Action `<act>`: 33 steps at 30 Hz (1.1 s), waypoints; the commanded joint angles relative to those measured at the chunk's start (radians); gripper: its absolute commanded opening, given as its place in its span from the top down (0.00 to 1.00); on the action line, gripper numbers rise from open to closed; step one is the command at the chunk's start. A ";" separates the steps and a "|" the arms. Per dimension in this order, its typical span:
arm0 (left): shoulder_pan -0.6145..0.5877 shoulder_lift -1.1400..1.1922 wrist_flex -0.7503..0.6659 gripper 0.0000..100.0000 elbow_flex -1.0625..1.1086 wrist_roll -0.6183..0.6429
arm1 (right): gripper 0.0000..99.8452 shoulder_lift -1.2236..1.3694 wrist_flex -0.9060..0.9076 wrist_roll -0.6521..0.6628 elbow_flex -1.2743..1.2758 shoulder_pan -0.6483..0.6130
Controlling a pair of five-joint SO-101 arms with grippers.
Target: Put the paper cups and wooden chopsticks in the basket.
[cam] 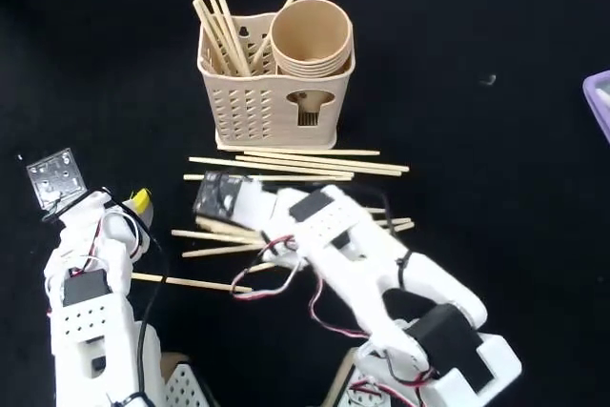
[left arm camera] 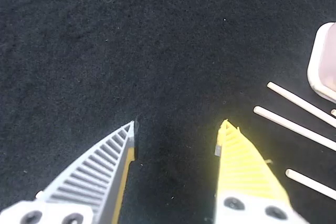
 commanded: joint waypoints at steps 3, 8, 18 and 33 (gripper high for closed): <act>-0.008 -0.012 -0.020 0.75 -0.033 -0.002 | 0.99 -0.019 0.071 -0.012 -0.015 -0.066; -0.008 -0.012 -0.020 0.75 -0.033 -0.002 | 0.87 -0.019 0.072 -0.021 -0.019 -0.061; -0.008 -0.012 -0.020 0.75 -0.033 -0.002 | 0.86 -0.019 0.063 -0.014 -0.022 -0.064; -0.008 -0.012 -0.021 0.75 -0.033 -0.002 | 0.99 -0.048 0.035 -0.021 -0.025 -0.064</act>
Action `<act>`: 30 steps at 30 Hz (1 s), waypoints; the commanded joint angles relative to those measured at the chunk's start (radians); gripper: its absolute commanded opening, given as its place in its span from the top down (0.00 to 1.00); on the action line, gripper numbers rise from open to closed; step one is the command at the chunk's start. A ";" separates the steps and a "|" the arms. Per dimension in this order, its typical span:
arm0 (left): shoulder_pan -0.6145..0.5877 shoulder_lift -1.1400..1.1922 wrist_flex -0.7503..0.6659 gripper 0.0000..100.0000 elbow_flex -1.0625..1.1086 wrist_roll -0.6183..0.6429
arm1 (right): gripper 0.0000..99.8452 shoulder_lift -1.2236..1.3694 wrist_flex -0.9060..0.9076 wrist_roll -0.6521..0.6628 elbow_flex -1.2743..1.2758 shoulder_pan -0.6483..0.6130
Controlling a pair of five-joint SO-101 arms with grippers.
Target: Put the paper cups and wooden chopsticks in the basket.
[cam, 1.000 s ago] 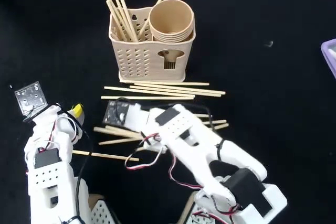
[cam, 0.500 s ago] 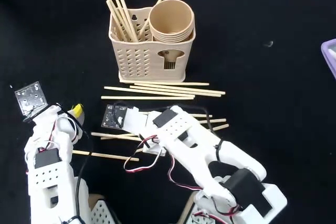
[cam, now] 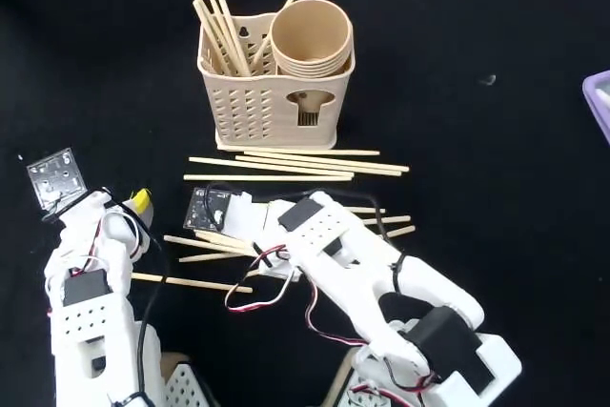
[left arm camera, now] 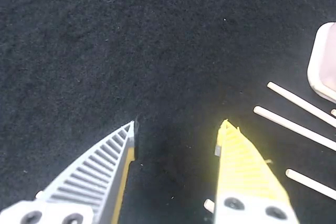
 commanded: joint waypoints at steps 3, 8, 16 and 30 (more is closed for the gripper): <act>-0.008 -0.012 -0.029 0.75 -0.033 -0.002 | 0.99 -0.130 0.012 -0.035 -0.018 -0.014; -0.008 -0.012 -0.051 0.75 -0.022 -0.002 | 0.99 -0.278 -0.011 -0.098 0.047 -0.012; -0.008 -0.012 -0.051 0.75 -0.022 -0.003 | 0.99 -0.321 -0.054 -0.104 0.097 -0.011; -0.008 -0.012 -0.049 0.75 -0.021 -0.003 | 0.99 -0.782 -0.037 -0.402 -0.151 0.112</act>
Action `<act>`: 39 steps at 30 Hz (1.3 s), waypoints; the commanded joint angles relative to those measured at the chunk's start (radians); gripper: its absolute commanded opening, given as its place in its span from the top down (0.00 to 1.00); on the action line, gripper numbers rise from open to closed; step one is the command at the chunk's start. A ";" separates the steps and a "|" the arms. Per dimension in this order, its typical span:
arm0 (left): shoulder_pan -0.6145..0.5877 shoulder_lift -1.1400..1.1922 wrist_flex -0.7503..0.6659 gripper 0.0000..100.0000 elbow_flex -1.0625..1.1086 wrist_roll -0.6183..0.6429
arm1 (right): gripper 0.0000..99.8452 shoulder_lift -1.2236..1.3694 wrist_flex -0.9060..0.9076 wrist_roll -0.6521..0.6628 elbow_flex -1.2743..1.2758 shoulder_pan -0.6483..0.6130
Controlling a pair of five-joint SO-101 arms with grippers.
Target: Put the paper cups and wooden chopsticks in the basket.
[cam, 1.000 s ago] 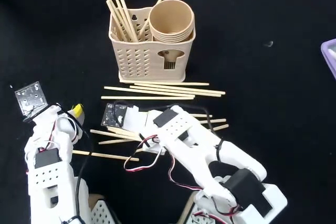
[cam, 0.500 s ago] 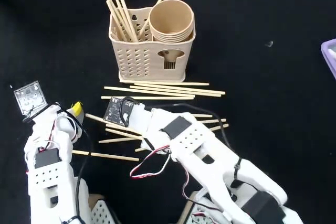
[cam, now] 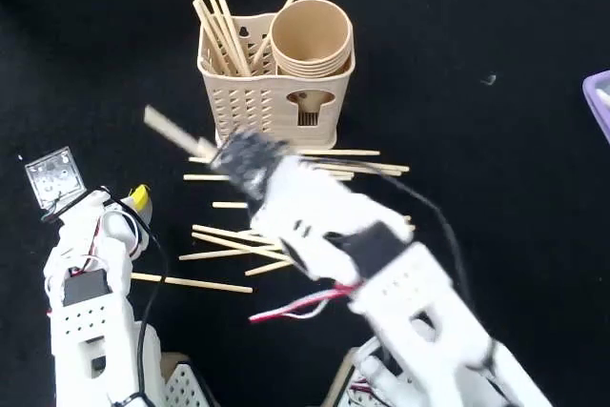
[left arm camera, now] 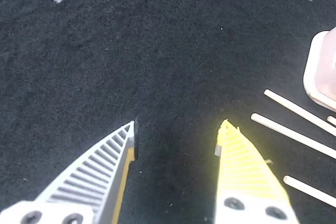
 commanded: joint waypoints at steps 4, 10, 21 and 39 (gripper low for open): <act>-0.008 -0.012 -0.020 0.75 -0.021 -0.003 | 0.99 -0.105 -0.327 -0.127 -0.096 0.078; -0.008 -0.012 -0.020 0.75 -0.021 -0.003 | 0.99 0.004 -0.756 -0.265 -0.096 0.078; -0.008 -0.012 -0.020 0.75 -0.021 -0.003 | 0.99 0.349 -1.266 -0.265 -0.179 0.080; -0.008 -0.012 -0.020 0.75 -0.021 -0.003 | 0.99 0.616 -1.266 -0.265 -0.197 0.170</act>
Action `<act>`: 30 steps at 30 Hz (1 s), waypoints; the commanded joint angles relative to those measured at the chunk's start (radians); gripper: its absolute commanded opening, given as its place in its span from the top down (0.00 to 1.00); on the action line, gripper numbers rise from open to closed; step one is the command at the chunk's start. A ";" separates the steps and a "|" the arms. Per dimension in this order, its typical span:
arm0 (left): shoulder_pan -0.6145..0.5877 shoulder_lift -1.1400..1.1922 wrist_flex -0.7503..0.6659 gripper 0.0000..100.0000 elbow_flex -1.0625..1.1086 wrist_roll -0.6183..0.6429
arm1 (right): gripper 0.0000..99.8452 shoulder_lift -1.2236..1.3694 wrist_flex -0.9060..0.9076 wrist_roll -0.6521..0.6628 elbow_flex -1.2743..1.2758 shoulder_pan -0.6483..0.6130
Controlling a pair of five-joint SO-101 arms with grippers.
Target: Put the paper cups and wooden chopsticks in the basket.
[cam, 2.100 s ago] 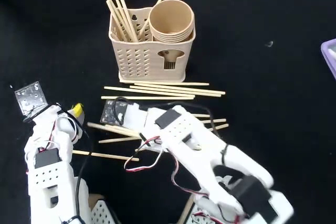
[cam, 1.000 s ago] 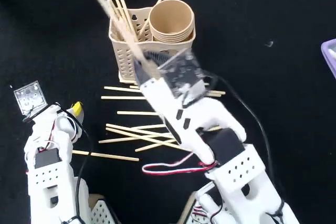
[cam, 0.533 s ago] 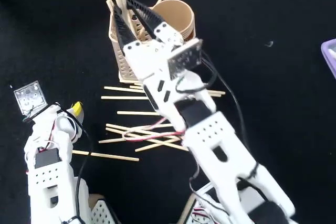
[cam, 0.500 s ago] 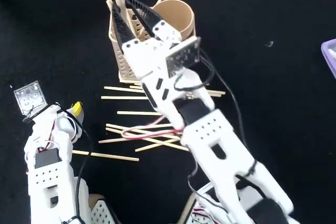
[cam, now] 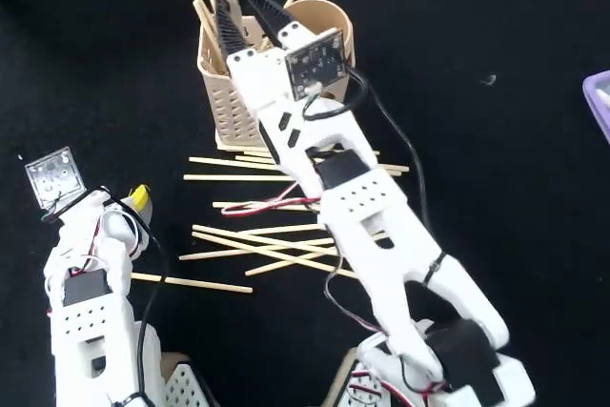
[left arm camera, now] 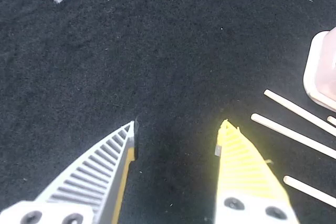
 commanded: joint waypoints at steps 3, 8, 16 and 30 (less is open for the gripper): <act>-0.008 -0.012 -0.020 0.75 -0.021 -0.003 | 0.99 0.047 -0.026 -0.005 -0.016 0.017; -0.007 -0.012 -0.020 0.75 -0.021 -0.034 | 0.86 0.044 0.169 -0.011 -0.081 0.014; -0.007 -0.012 -0.023 0.75 -0.021 -0.035 | 0.81 -0.093 0.697 -0.009 -0.341 0.012; -0.007 -0.012 -0.020 0.75 -0.021 -0.035 | 0.81 -0.599 1.622 0.014 -0.332 0.209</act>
